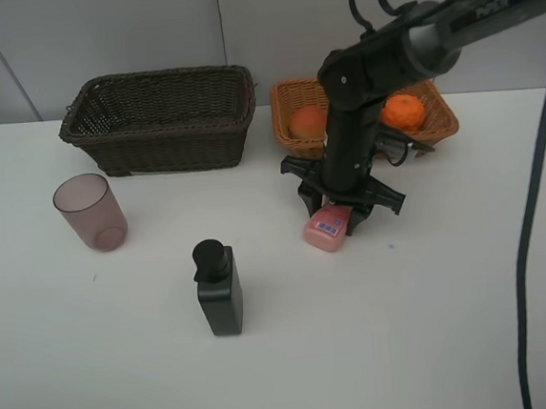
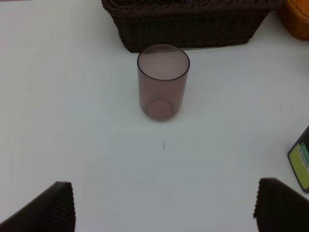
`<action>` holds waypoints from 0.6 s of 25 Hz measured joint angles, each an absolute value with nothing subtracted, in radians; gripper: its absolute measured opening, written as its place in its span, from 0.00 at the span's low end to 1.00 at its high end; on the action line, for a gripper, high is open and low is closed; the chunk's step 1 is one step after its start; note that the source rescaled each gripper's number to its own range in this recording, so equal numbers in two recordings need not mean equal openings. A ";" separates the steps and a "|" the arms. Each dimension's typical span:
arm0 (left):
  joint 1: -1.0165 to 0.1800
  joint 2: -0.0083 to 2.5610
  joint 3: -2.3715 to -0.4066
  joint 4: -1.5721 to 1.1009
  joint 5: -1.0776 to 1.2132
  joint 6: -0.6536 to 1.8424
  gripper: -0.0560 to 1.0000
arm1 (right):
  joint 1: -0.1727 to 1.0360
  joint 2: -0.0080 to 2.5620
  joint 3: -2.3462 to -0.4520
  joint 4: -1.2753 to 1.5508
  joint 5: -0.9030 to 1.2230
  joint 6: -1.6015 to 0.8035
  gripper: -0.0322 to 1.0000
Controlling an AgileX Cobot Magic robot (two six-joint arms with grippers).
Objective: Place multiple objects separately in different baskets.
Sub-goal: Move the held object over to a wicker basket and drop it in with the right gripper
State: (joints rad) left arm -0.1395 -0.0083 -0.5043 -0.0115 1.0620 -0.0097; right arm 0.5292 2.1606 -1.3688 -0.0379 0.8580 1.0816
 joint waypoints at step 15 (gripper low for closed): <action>-0.139 -0.008 -0.504 -0.012 1.062 -0.010 0.96 | 0.557 2.170 -1.586 -0.006 1.146 0.487 0.03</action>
State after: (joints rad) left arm -0.1395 -0.0083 -0.5043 -0.0115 1.0620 -0.0097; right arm 0.5573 2.1696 -1.5856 -0.0063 1.1463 0.4870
